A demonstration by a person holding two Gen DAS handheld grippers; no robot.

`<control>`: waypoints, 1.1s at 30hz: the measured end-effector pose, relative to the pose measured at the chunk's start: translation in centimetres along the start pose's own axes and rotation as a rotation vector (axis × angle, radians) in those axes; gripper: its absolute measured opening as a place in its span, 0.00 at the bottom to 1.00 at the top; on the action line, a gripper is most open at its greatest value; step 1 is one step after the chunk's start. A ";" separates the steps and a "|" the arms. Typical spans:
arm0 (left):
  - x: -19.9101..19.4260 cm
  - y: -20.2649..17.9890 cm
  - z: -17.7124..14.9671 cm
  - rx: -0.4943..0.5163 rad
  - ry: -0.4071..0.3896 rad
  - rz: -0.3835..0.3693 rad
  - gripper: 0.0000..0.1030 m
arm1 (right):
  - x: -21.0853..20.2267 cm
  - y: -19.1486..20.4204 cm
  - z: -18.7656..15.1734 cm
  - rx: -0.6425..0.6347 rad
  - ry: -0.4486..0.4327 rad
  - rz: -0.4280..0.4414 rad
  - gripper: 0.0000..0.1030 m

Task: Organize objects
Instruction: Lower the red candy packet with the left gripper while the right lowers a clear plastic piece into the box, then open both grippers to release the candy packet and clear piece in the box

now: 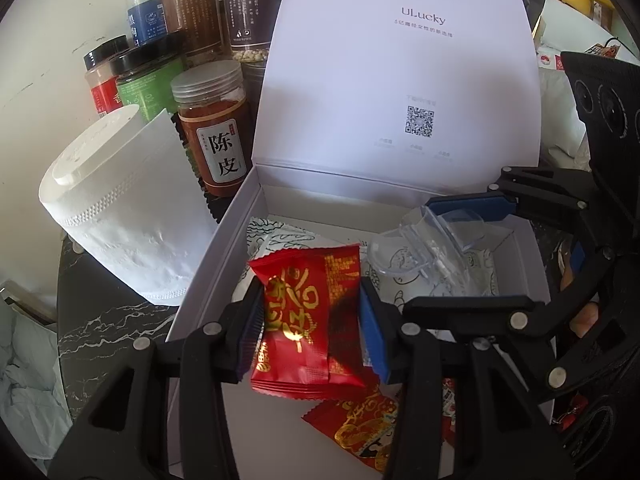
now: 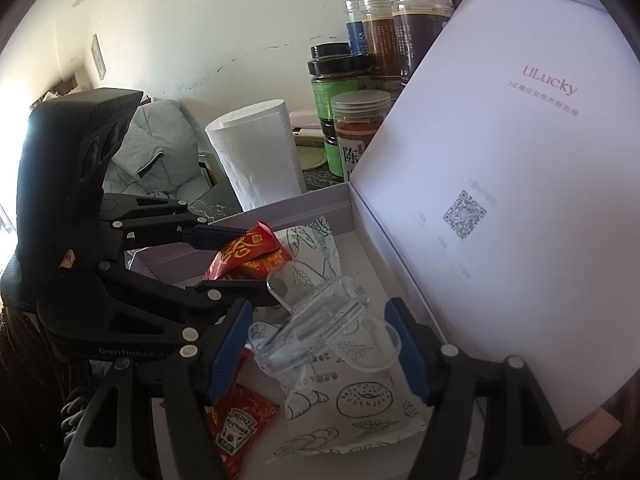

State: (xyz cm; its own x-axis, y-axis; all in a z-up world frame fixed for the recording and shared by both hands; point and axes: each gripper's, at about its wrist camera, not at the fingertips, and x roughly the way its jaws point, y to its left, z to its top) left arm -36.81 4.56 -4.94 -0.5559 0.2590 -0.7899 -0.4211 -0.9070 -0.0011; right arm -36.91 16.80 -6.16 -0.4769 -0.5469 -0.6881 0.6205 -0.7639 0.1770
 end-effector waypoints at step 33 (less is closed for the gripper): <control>-2.8 1.1 -1.0 -0.094 -0.001 0.074 0.78 | -1.2 1.9 0.5 -0.024 0.049 -0.047 0.71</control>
State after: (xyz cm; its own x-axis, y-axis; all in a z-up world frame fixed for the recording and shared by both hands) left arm -34.99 2.54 -3.36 -0.5835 0.1903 -0.7895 -0.3096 -0.9509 -0.0003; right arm -35.52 15.81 -4.64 -0.4754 -0.4927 -0.7288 0.6131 -0.7797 0.1272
